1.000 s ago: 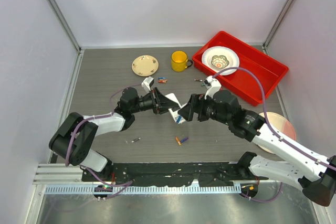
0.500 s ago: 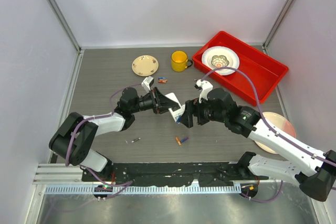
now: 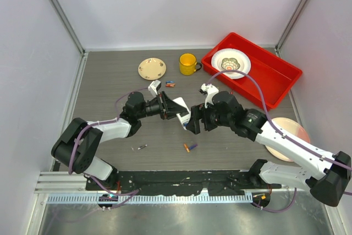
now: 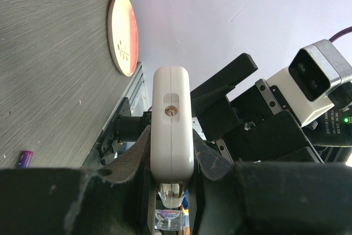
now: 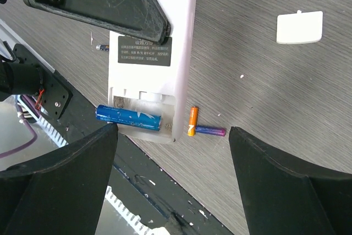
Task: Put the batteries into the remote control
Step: Load the battery into the remote control.
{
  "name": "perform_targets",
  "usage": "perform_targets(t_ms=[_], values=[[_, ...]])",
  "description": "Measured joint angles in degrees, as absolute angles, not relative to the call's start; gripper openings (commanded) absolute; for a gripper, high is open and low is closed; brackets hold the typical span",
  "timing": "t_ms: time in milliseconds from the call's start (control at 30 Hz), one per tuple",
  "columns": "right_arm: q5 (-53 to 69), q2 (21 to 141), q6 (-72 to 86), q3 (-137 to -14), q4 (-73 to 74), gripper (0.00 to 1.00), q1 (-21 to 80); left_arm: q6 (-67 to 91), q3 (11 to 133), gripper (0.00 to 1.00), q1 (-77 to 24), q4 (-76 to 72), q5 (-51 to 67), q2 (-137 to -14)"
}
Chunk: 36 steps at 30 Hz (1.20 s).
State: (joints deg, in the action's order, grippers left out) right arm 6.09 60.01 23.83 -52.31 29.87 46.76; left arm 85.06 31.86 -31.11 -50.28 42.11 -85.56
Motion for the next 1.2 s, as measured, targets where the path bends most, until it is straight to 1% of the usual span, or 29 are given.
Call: perform_targets(t_ms=[533,833,1200], values=[[6.1,60.2,24.2,-52.5,29.2,0.88,46.8,82.8,31.9,0.00,-31.1,-49.2,42.2,-84.4],[6.2,58.5,24.5,-52.5,29.0,0.88,46.8,76.8,31.9,0.00,-31.1,-42.5,41.7,-80.2],[7.8,56.3,26.0,-52.5,27.0,0.88,46.8,72.7,31.9,0.00,-31.1,-37.6,40.6,-78.9]])
